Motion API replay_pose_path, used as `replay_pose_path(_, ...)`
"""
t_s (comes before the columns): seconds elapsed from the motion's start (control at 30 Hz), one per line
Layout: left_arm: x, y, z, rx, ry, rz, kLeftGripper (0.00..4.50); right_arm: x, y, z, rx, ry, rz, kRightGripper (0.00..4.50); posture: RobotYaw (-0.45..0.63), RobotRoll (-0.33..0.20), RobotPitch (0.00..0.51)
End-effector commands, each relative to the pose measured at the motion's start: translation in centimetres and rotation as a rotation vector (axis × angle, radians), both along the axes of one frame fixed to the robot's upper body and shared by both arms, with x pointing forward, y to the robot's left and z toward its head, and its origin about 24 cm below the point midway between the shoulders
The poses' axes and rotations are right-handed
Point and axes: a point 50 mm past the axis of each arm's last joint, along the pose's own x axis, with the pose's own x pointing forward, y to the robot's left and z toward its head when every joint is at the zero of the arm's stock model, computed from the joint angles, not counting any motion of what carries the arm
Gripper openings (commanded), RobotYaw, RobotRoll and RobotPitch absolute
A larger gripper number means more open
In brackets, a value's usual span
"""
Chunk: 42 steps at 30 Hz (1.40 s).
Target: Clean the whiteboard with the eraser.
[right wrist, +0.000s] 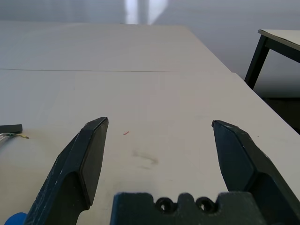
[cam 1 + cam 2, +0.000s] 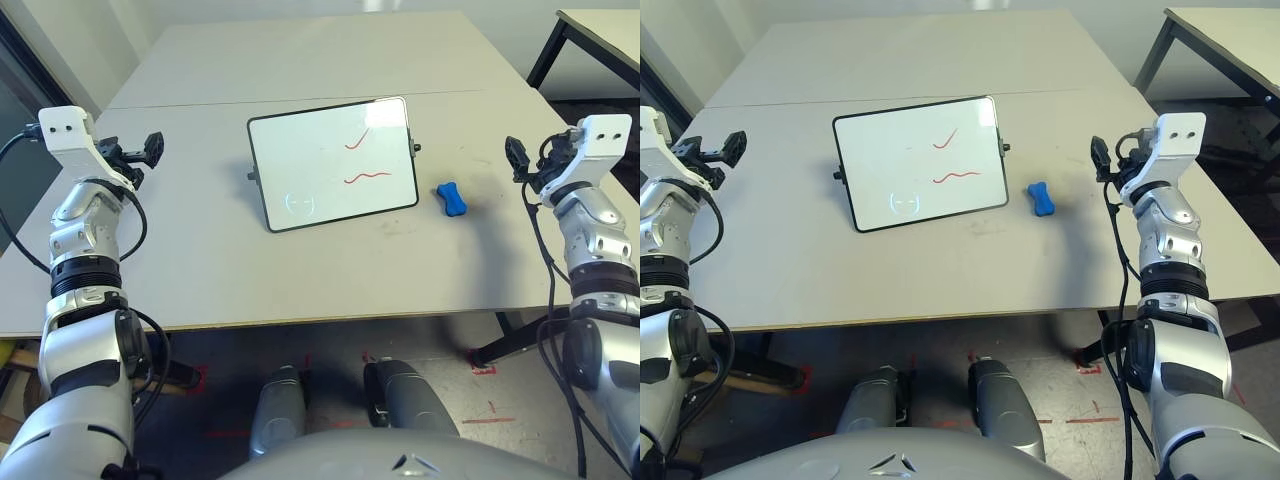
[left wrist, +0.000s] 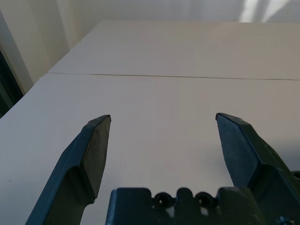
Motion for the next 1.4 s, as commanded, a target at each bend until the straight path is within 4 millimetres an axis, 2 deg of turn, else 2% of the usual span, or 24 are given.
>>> replay_pose_path(0.03, -0.4, 0.5, 0.1, 0.011, 0.003, 0.013, 4.50, 0.1, 0.3, -0.4, 0.010, 0.013, 0.008, 4.48, -0.06, 0.000, 0.079)
replay_pose_path(0.2, -0.3, -0.4, -0.1, 0.012, 0.004, -0.020, 4.50, 0.1, 0.3, -0.5, 0.005, 0.021, 0.015, 4.48, -0.06, 0.000, 0.082)
replay_pose_path(0.4, -0.3, -1.0, 1.1, 0.022, -0.031, -0.074, 4.50, 0.1, 0.3, -0.3, -0.001, 0.022, 0.009, 4.48, -0.05, 0.000, 0.077)
replay_pose_path(0.53, -0.6, -3.2, 2.2, 0.045, -0.063, -0.212, 4.50, 0.3, 0.2, -0.1, -0.005, 0.024, 0.014, 4.48, -0.05, 0.000, 0.076)
replay_pose_path(0.7, -2.1, -6.8, 3.2, 0.103, -0.054, -0.447, 4.50, 0.6, 0.3, 0.5, 0.000, 0.015, 0.015, 4.48, -0.04, 0.000, 0.079)
replay_pose_path(0.83, -3.5, -9.9, 2.6, 0.132, 0.013, -0.661, 4.50, 1.0, 0.9, 1.1, -0.020, 0.021, 0.038, 4.48, -0.05, 0.000, 0.080)
replay_pose_path(0.93, -4.2, -11.5, 1.7, 0.133, 0.063, -0.756, 4.50, 1.3, 1.7, 2.2, -0.047, 0.016, 0.078, 4.48, -0.06, 0.000, 0.081)
replay_pose_path(1.1, -4.2, -13.4, 0.4, 0.124, 0.102, -0.815, 4.50, 1.4, 3.0, 3.7, -0.139, 0.105, 0.133, 4.48, -0.08, 0.000, 0.084)
replay_pose_path(1.23, -3.7, -14.5, -0.4, 0.130, 0.122, -0.846, 4.50, 0.9, 4.6, 4.6, -0.291, 0.285, 0.229, 4.48, -0.11, 0.000, 0.089)
replay_pose_path(1.37, -3.6, -14.9, -0.8, 0.142, 0.134, -0.870, 4.50, 0.3, 4.8, 4.7, -0.313, 0.475, 0.213, 4.48, -0.12, 0.000, 0.091)
replay_pose_path(1.4, -3.6, -15.0, -0.8, 0.144, 0.135, -0.871, 4.50, 0.2, 4.7, 4.8, -0.274, 0.548, 0.188, 4.48, -0.12, 0.000, 0.092)
